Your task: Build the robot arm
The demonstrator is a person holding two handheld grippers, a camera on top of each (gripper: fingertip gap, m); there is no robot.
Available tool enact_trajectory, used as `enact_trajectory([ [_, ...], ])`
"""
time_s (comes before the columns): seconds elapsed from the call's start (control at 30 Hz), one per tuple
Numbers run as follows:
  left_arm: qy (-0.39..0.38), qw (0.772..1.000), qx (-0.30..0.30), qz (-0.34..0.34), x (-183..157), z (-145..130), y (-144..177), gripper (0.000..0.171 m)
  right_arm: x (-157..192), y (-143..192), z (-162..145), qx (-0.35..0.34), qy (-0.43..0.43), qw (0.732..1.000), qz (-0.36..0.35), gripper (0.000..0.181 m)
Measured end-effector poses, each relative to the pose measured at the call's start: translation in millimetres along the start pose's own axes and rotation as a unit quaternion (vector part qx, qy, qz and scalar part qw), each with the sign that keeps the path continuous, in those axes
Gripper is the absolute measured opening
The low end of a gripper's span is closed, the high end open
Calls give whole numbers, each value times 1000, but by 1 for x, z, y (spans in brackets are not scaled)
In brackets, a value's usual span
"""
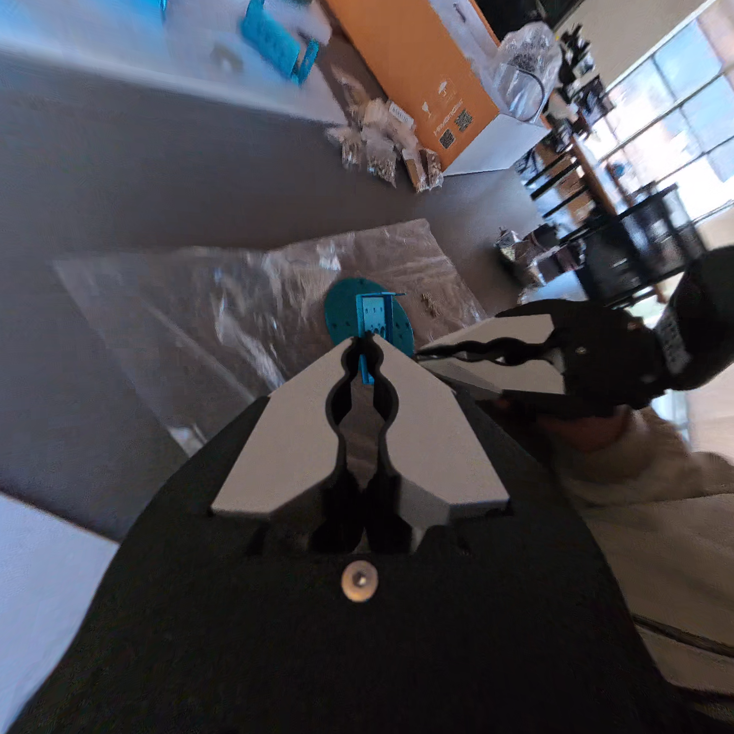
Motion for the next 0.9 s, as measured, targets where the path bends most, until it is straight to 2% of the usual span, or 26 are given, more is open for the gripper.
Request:
enact_trajectory([
  [0.1,87,996,12,-18,3,-19,8,1,2,-1,0,-2,23,1000,-13,3],
  [0.2,119,993,19,-3,8,-33,12,2,4,-1,0,-5,45,999,-23,1],
  [0.33,112,993,41,14,10,-41,8,2,5,2,2,-21,37,999,-11,0],
  [0.43,95,994,52,30,11,-45,6,4,5,16,13,-80,-2,997,21,0],
  [0.5,82,994,54,39,10,-45,7,8,7,27,23,-133,-43,987,73,0],
  [0.67,32,996,37,79,8,-42,21,29,12,43,42,-225,-154,937,220,0],
  [0.73,0,996,5,93,1,-33,34,29,14,46,48,-247,-195,907,280,0],
  [0.77,-24,996,-15,87,-7,-27,40,27,15,49,53,-263,-216,886,314,0],
  [0.83,-79,995,-59,20,-38,-17,47,5,19,54,59,-277,-256,845,378,0],
  [0.9,-130,985,-107,-25,-65,-10,50,0,23,57,63,-285,-281,813,423,0],
])
Point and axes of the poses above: each gripper's, where its closed fingertips meet, y back along the fingers, z out of its top, x = y × z across the jaws, the point moved 5 cm from there along y, back along the fingers, and after that the axes turned 3 degrees about -y, right-handed, at the moved point
